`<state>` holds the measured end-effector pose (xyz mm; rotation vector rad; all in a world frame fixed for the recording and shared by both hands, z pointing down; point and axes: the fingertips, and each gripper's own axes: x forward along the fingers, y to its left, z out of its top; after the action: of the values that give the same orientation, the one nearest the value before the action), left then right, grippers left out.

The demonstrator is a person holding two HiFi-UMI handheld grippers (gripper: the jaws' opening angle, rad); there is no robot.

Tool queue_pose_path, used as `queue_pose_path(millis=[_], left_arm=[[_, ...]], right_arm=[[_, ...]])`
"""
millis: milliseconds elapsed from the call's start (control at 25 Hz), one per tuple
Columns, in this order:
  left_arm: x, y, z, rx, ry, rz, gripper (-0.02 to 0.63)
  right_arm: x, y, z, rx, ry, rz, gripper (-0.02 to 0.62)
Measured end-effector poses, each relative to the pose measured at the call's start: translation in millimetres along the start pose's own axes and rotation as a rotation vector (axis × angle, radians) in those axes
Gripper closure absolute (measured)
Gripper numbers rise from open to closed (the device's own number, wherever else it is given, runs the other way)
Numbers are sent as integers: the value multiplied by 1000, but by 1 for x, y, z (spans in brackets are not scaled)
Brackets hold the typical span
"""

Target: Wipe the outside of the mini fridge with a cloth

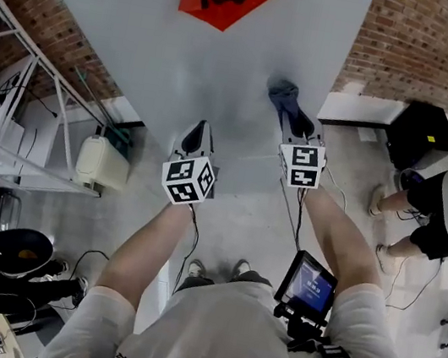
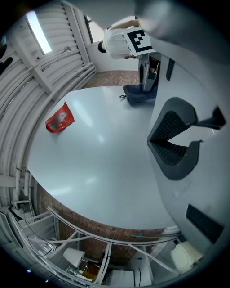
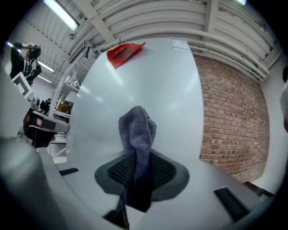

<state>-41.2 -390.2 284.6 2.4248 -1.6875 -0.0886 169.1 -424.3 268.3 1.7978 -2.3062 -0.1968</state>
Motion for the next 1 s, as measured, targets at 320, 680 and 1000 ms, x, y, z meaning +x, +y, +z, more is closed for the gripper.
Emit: queue_pose_path(millis=[320,680,1000], left_arm=[[-37,89,-21,-4,44,67,606],[-70,203,-46,-2,81,114,606],[-72,231,-70,-6,84,104,606]], right_arm=[[28,152,-5,-31,21,196,509],[74,303,-13,-23,26,311,509],[96,342,-25,-13,-1,307,509]])
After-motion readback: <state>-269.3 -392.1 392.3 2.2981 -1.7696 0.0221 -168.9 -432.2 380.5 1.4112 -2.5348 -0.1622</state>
